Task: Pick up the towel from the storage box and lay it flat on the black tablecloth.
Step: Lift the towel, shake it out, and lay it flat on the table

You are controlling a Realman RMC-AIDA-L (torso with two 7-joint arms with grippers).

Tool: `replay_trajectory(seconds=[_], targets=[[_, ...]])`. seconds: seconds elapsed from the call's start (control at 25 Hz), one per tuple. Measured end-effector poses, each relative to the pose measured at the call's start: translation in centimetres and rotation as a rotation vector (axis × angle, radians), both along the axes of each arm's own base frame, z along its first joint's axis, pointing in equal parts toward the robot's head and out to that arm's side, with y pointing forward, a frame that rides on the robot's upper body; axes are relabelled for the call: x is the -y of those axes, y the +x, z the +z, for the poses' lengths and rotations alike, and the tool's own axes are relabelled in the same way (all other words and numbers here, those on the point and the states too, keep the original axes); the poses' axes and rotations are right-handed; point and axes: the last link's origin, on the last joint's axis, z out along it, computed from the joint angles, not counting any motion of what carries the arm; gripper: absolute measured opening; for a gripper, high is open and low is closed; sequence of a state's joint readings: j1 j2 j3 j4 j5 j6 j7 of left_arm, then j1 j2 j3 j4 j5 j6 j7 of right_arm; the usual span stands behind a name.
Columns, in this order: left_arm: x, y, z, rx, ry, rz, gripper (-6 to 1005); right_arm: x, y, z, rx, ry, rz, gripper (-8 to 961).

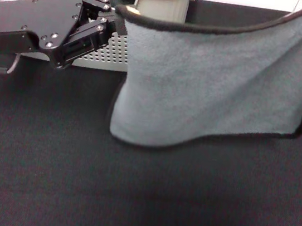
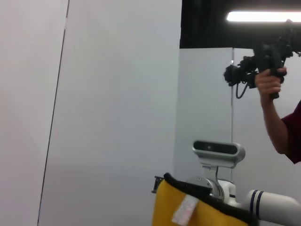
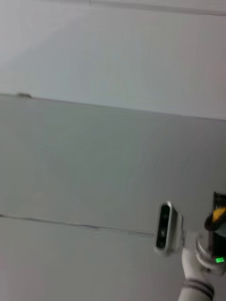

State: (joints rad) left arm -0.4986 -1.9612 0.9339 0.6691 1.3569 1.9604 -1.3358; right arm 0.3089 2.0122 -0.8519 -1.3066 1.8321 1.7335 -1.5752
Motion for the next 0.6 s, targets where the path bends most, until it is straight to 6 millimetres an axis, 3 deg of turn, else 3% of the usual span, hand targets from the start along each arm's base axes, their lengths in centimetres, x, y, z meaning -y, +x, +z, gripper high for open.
replay_trajectory(seconds=[0.28,0.44,0.6], targets=[[-1.0,0.9,-0.3,-0.036,-0.008,-0.018,12,0.2,1.7,0.0,-0.047,-0.025,-0.048,8],[-0.6,0.8,-0.3,-0.052,-0.053,-0.017,12,1.9,2.7,-0.7,-0.049,-0.065,-0.056,8],[1.1,0.2,-0.2,-0.040,-0.128,-0.029,12,4.9,3.4,-1.7,-0.050,-0.127,-0.049,8]])
